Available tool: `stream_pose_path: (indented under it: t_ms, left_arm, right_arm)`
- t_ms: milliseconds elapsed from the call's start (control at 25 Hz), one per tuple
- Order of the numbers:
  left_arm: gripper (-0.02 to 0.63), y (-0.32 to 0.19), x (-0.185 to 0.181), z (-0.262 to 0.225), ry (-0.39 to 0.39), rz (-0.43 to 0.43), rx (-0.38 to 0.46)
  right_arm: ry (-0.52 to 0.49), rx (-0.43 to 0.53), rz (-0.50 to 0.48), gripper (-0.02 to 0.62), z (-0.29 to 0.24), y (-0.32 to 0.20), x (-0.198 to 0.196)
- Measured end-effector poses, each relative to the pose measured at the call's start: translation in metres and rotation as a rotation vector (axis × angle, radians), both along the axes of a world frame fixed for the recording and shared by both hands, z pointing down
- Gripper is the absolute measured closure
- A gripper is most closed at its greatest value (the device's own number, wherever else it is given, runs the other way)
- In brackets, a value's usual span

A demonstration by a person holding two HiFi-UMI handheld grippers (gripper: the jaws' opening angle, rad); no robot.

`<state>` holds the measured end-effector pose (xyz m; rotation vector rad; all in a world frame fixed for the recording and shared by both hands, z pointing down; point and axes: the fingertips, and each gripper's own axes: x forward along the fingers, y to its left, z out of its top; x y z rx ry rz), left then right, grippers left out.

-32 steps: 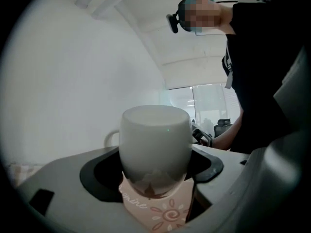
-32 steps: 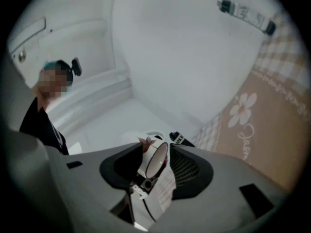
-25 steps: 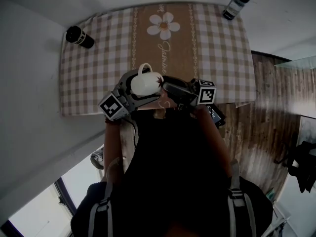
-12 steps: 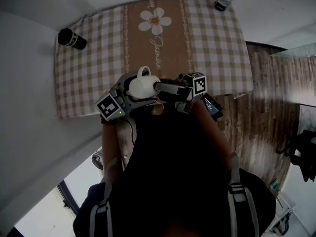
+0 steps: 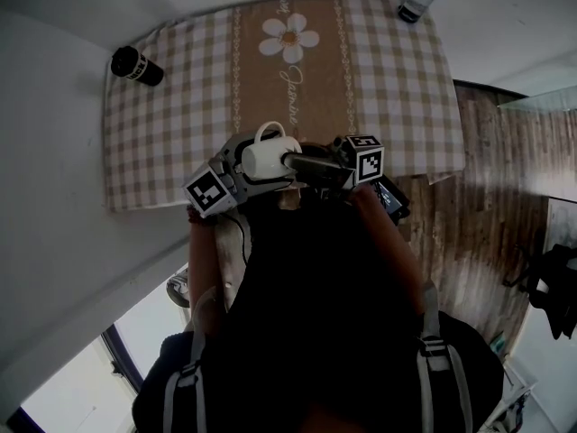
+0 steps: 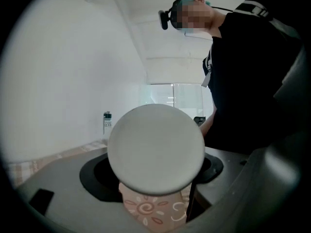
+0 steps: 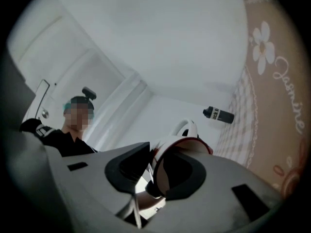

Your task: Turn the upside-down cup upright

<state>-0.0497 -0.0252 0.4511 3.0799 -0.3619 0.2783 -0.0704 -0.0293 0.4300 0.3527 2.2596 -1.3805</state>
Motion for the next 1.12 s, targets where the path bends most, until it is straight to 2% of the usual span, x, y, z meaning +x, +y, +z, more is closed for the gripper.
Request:
stream_pose_path:
  t_ms: [240, 360, 640, 840, 960, 1120]
  left_arm:
    - [0.206, -0.002, -0.004, -0.001, 0.001, -0.022, 0.001]
    - [0.202, -0.004, -0.006, 0.007, -0.059, -0.030, -0.013]
    - [0.202, -0.009, -0.020, 0.005, 0.017, -0.072, -0.075]
    - [0.201, -0.009, -0.033, 0.013, -0.019, -0.073, -0.114]
    - [0.201, -0.006, -0.037, 0.017, -0.039, -0.059, -0.131]
    - [0.202, -0.001, -0.052, 0.003, 0.055, -0.016, -0.239]
  right_arm:
    - [0.048, 0.113, 0.061, 0.514, -0.007, 0.003, -0.004]
    - [0.144, 0.248, 0.094, 0.535, -0.006, 0.010, -0.009]
    - [0.347, 0.468, 0.159, 0.543, 0.007, 0.015, -0.016]
    - [0.448, 0.605, 0.183, 0.543, 0.011, 0.017, -0.022]
    - [0.473, 0.643, 0.178, 0.543, 0.015, 0.020, -0.026]
    - [0.478, 0.668, 0.158, 0.543, 0.017, 0.027, -0.031]
